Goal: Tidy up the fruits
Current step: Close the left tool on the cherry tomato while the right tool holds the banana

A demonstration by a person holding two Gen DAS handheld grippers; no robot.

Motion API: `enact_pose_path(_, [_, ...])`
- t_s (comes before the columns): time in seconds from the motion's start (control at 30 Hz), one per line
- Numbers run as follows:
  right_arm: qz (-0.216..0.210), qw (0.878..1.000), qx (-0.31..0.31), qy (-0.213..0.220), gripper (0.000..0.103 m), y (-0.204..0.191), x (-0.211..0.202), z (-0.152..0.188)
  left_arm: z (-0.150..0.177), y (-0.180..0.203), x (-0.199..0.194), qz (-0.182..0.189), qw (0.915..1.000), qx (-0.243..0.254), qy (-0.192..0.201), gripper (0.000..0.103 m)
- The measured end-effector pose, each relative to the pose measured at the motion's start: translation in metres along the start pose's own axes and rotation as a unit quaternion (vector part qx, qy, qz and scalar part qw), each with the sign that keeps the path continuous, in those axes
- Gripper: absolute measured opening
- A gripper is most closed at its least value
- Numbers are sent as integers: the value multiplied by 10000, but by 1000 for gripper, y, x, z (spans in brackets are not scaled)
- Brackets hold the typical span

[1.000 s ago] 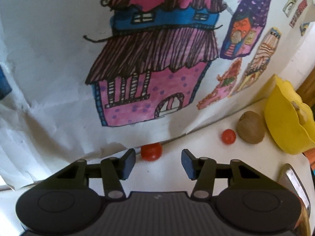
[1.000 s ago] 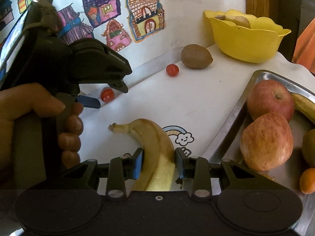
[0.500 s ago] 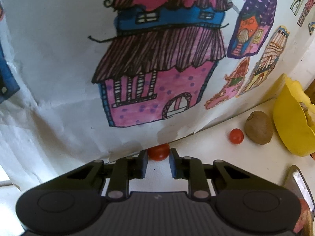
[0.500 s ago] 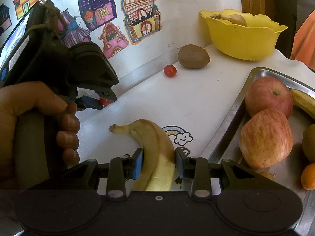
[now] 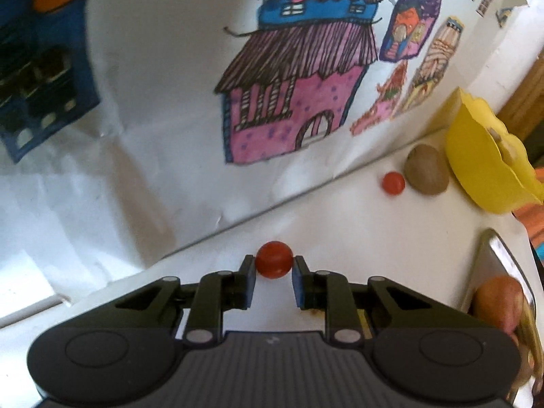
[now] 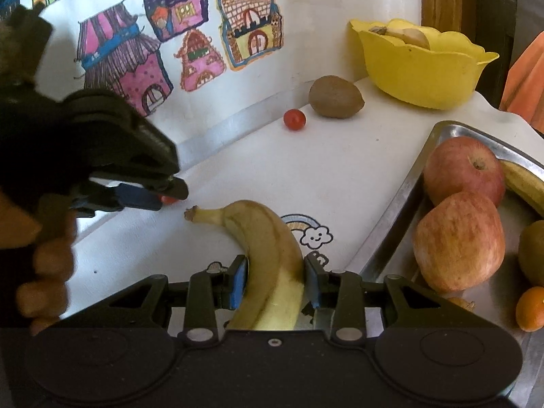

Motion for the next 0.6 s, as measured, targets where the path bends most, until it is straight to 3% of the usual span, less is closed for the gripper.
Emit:
enact_pose_path(0.4, [397, 9992, -94, 40, 37, -16, -9, 6, 19, -23, -16, 362, 9976, 585, -57, 25])
enact_pose_path(0.6, [452, 9989, 46, 146, 36, -27, -27, 23, 34, -25, -21, 650, 9915, 1122, -83, 25])
Point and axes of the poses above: each gripper's, at about its wrist camera, not at the fingertips, and x roughly the way its jaws point, y to its right, z to its underside, the point moved 1 cm from there along x, roughly the way its jaws point, and after that the axes turned 13 degrees about -x, right-handed, at the moved point
